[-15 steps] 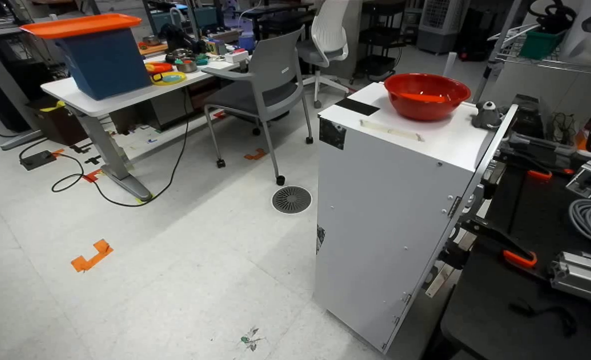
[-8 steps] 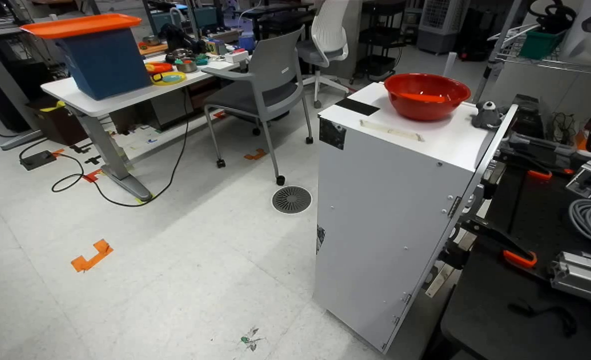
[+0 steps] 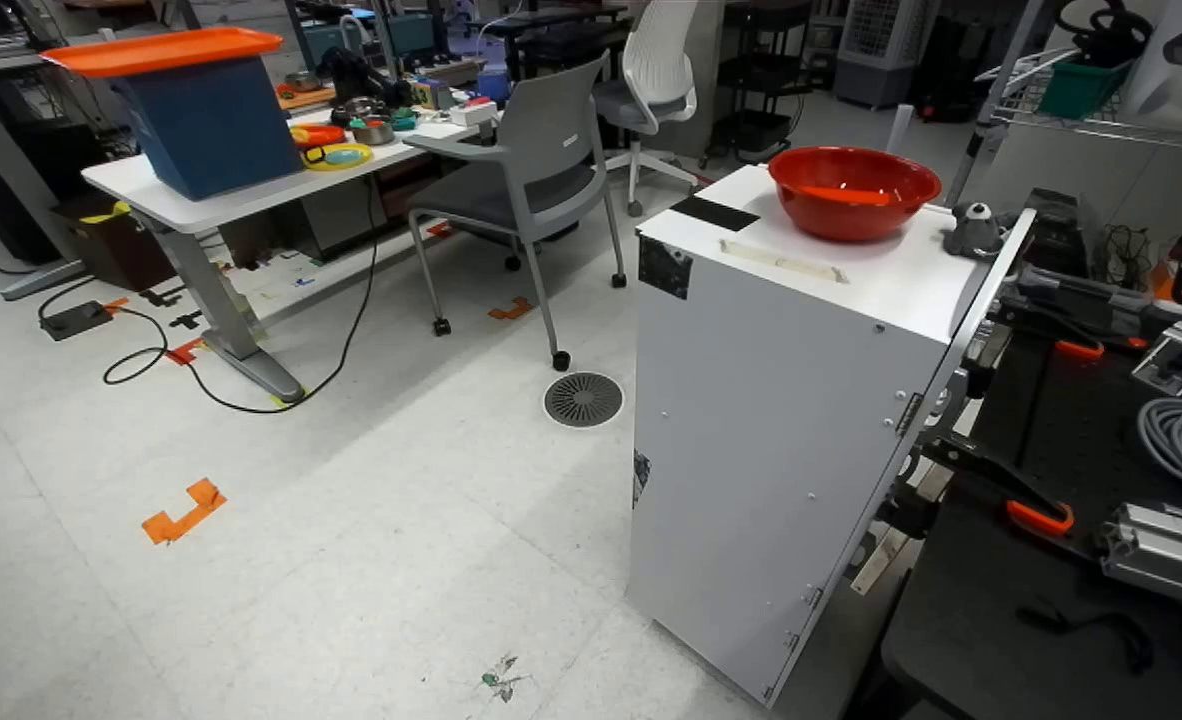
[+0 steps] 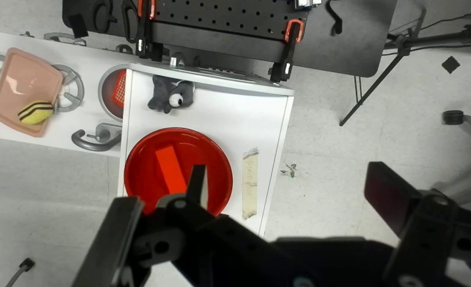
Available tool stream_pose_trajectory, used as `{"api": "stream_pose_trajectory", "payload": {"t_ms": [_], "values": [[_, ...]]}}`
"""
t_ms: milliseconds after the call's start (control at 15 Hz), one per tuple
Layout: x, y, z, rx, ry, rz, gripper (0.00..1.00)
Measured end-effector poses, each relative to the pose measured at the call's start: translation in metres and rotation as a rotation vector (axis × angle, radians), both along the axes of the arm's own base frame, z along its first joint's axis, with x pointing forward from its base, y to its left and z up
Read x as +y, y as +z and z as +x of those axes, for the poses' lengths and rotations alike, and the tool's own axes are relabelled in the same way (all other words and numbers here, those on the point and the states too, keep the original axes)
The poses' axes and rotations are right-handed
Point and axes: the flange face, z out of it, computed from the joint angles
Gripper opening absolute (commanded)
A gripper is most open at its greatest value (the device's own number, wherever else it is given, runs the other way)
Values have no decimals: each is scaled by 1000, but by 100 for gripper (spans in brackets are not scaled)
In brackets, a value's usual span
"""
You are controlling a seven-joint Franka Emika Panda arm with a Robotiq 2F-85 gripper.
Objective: Take the block out of the red bowl on top of the cabinet
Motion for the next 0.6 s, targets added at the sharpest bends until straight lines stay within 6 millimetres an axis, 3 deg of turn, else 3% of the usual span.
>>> {"api": "stream_pose_trajectory", "payload": {"t_ms": [200, 600], "values": [[-19, 5, 3, -15, -40, 12, 100], [-78, 6, 11, -24, -166, 44, 100]]}}
